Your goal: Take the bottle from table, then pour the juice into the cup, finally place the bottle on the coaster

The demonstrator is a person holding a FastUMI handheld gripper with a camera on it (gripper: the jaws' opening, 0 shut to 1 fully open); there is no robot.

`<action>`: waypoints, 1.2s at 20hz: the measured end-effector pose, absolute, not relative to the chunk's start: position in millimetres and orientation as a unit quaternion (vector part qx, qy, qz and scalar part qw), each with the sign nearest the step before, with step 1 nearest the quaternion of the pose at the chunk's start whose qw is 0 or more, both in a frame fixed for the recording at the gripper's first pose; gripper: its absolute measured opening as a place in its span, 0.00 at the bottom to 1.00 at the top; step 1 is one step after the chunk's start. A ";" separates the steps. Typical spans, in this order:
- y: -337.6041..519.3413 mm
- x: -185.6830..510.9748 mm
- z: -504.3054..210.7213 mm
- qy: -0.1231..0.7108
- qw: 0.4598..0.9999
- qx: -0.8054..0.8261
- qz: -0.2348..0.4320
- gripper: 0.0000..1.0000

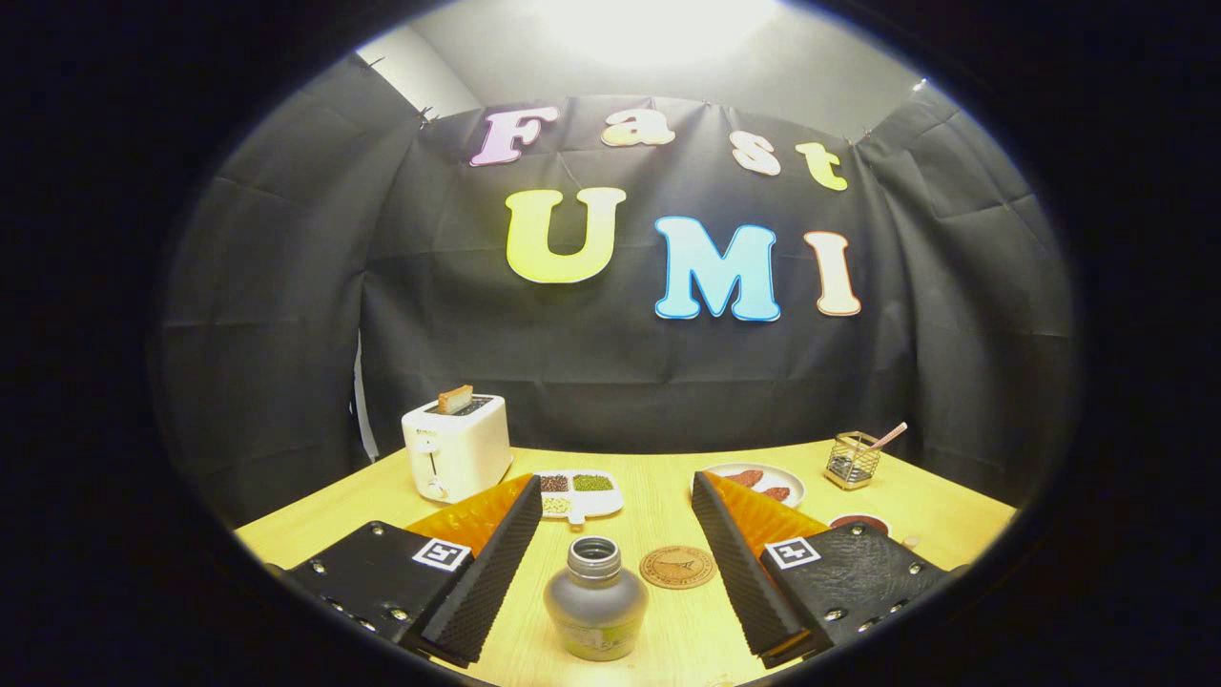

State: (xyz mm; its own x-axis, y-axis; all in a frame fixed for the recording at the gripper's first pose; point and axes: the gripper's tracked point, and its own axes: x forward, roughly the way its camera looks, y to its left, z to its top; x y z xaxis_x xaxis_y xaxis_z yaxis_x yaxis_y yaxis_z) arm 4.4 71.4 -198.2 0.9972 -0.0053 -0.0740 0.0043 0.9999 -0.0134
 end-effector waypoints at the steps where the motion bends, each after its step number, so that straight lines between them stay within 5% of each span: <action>1: 72.9 5.1 -204.1 0.038 0.999 -0.005 0.000 0.97; 19: 75.5 10.1 -288.9 0.070 0.997 -0.030 0.003 0.97; 22: 78.2 11.8 -297.2 0.068 0.997 -0.031 0.008 0.95; 24: 79.0 10.9 -298.2 0.065 0.997 -0.031 0.012 0.84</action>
